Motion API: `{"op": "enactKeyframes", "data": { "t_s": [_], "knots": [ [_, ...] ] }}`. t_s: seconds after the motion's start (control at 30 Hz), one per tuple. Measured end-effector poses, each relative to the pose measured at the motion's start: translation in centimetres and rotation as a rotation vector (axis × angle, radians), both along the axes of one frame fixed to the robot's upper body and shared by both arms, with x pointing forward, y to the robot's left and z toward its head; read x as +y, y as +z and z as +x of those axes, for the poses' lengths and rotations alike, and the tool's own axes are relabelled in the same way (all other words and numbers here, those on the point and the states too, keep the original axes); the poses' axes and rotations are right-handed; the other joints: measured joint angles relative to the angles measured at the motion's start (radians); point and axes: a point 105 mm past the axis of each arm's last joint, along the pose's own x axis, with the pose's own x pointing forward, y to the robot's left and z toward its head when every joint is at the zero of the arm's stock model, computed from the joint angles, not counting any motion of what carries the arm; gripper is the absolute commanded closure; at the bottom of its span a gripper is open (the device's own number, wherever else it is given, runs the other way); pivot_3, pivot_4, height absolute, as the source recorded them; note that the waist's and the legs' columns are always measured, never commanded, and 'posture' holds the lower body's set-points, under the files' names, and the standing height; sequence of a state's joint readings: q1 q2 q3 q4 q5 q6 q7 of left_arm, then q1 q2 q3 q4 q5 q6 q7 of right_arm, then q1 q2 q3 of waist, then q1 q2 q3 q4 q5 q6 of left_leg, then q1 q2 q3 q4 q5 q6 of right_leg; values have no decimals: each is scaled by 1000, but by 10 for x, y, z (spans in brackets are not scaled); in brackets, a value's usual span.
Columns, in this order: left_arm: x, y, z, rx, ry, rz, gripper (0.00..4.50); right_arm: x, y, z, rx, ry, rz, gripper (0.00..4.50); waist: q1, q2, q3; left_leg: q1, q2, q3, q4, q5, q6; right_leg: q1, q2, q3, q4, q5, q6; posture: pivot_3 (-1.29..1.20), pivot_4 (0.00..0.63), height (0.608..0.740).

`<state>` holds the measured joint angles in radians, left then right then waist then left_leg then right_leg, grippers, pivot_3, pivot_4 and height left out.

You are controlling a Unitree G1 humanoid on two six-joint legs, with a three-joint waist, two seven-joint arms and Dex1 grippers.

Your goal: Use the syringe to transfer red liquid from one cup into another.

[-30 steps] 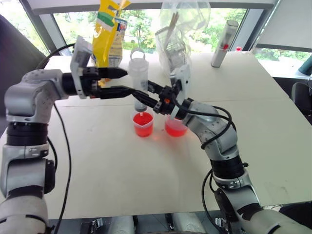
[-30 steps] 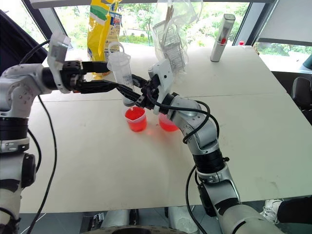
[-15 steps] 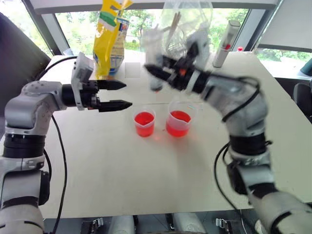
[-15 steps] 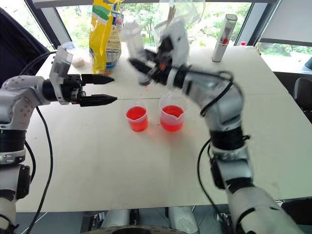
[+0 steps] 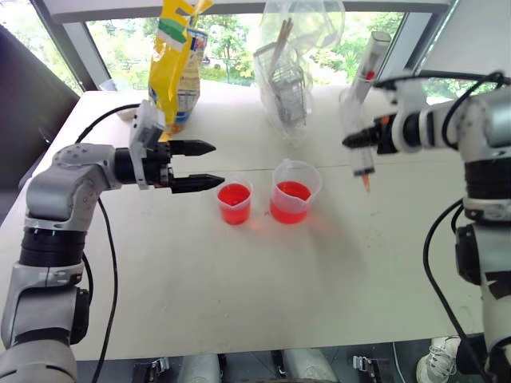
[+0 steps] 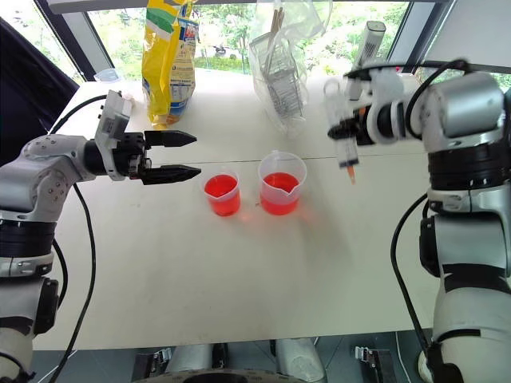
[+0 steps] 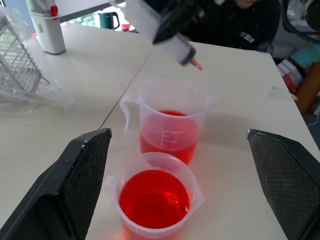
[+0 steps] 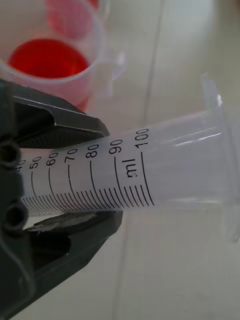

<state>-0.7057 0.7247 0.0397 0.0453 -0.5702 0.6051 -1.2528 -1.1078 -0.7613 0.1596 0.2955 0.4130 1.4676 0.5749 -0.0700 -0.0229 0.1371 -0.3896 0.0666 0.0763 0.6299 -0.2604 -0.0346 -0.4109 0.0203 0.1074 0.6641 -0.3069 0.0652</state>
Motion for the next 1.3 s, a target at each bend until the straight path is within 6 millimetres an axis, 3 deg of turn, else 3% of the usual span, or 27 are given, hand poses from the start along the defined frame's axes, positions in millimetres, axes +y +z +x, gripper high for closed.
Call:
{"op": "enactKeyframes", "data": {
  "t_s": [0.13, 0.4, 0.47, 0.67, 0.83, 0.93, 1.07, 1.3],
  "knots": [
    [-4, 2, -2, 0, -6, -13, 54, -4, -36, -2, 118, -31, -1, 3114, -1, 0, 0, 0, 0, 0, 0, 0, 0, 0, 0, 0, 0, 0, 0, 0, 150, 739],
    [-7, -2, -7, 15, -10, -11, 54, -7, -75, 2, 215, -58, -22, 3114, 0, 0, 0, 0, 0, 0, 1, 0, 0, 0, 0, -1, 0, 0, 0, 0, 150, 739],
    [-7, -3, -7, 19, -8, -10, 54, -8, -76, 2, 214, -55, -26, 3114, 0, -1, 0, 0, 0, 0, 1, 0, 0, 1, 0, -1, 0, 0, 0, 0, 150, 739],
    [-7, -3, -11, 6, -14, 8, 0, -6, -88, -2, 247, -49, -30, 105, 1, 0, 0, 0, 0, 0, 1, 0, 0, 1, 0, -1, 0, 0, 0, 0, 150, 739],
    [-7, -5, -12, 9, -13, 14, 0, -9, -76, -11, 227, -44, -27, 46, 2, 0, 0, 0, 0, -1, 1, 0, 0, 1, 0, -1, 0, 0, 0, 0, 150, 739],
    [-5, -8, -13, 28, -1, 24, 0, -13, -49, -23, 138, -15, -33, 46, 4, 1, 0, 0, 0, -2, 0, 0, 0, 1, 0, -1, 0, 0, 0, 0, 150, 739],
    [-2, -7, -16, 35, 13, 34, 0, -13, -4, -52, -36, 85, -51, 46, 4, 0, 0, 0, 0, -4, 0, 0, 0, 1, 0, -1, -1, 0, 1, 0, 150, 739],
    [2, -10, -22, 46, 20, 65, 0, 10, 24, -105, -164, 348, 19, 46, 0, 0, 0, 3, 0, -3, 0, 0, 0, 3, 0, -1, -1, 0, 1, 0, 150, 739]
  ]
}}
